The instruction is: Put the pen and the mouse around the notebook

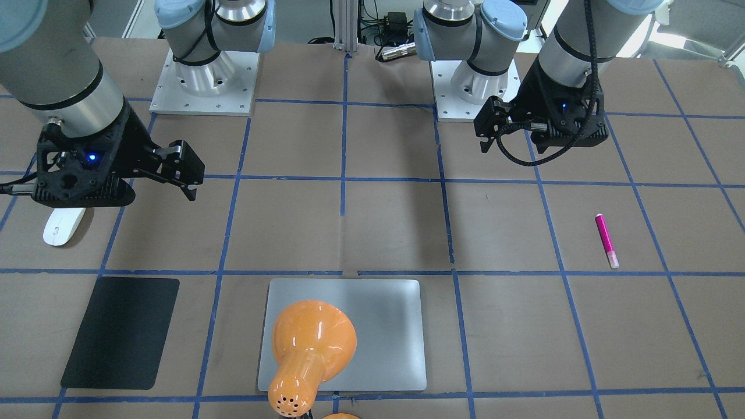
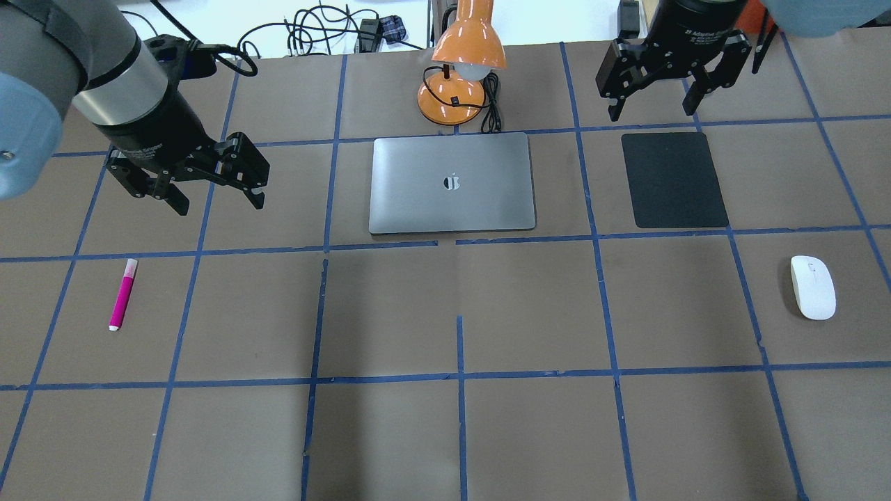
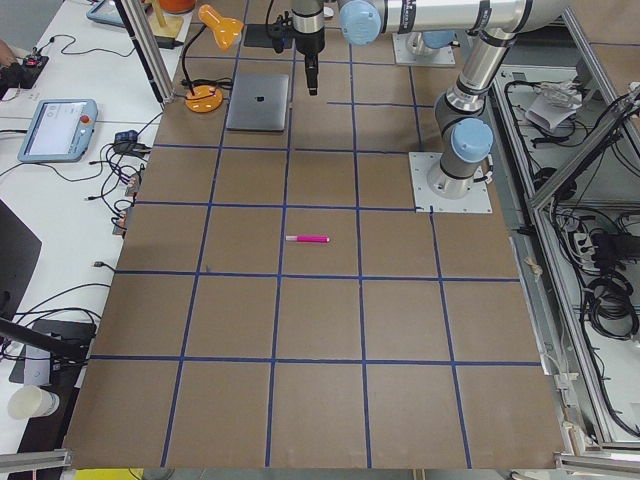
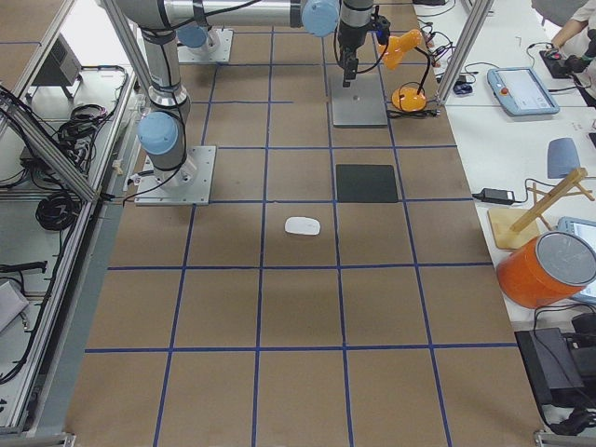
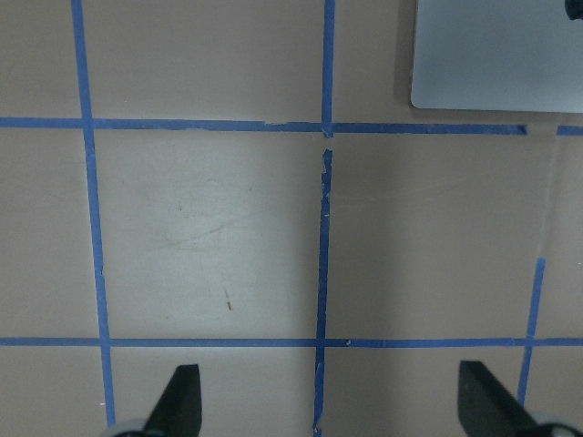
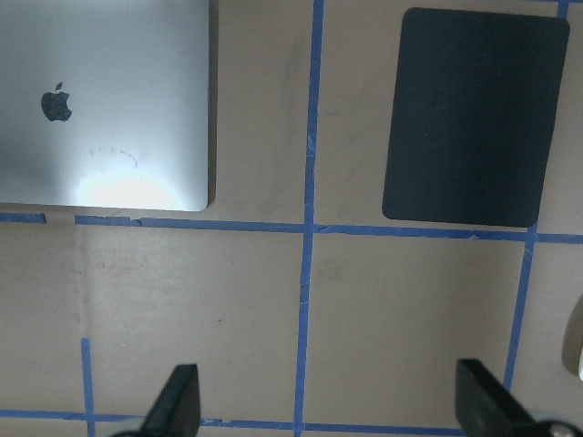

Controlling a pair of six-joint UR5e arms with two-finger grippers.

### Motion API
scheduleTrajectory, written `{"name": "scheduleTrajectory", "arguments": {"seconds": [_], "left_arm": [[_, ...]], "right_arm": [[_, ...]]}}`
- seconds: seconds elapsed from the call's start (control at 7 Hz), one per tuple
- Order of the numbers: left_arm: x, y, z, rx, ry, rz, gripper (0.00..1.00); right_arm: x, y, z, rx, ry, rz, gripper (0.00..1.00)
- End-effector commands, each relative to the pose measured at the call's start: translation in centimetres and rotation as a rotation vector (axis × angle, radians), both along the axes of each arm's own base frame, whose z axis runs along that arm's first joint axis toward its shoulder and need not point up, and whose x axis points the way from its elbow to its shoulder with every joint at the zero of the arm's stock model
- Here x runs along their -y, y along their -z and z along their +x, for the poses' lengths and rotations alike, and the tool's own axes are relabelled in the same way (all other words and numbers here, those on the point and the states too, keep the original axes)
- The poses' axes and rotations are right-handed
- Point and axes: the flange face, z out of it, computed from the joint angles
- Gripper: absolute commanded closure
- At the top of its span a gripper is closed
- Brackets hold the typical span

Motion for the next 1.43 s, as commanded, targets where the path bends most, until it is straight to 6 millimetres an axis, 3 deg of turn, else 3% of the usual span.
{"name": "scheduleTrajectory", "arguments": {"seconds": [0.0,0.14,0.29,0.43,0.57,0.71,0.86,1.0,1.29], "left_arm": [[0.8,0.1,0.5,0.007,-0.010,-0.027,0.00],[0.9,0.2,0.8,0.005,-0.014,-0.027,0.00],[1.1,0.3,2.1,0.005,-0.042,-0.026,0.00],[1.4,0.9,4.5,0.004,-0.065,-0.013,0.00],[1.9,3.3,7.9,-0.012,-0.055,0.028,0.00],[2.4,5.0,12.1,-0.013,-0.032,0.001,0.00],[2.7,6.5,16.6,-0.011,-0.056,-0.018,0.00],[2.6,7.8,20.7,-0.008,-0.123,-0.021,0.00],[1.7,11.4,26.2,0.049,-0.144,0.056,0.00]], "right_arm": [[0.3,1.0,-2.5,-0.032,0.017,0.025,0.00],[0.5,2.8,-7.2,-0.086,0.031,0.061,0.00],[0.5,4.6,-14.0,-0.110,0.062,0.060,0.00],[0.0,7.8,-17.8,-0.108,0.013,0.060,0.01],[-2.4,12.4,-23.1,-0.094,0.086,0.097,0.00],[-5.8,17.2,-28.1,-0.050,0.038,0.144,0.00],[-7.3,19.1,-32.9,-0.089,0.013,0.066,0.00],[-8.2,22.2,-33.7,-0.080,-0.004,0.070,0.00],[-9.7,27.1,-32.6,-0.134,0.005,-0.003,0.00]]}}
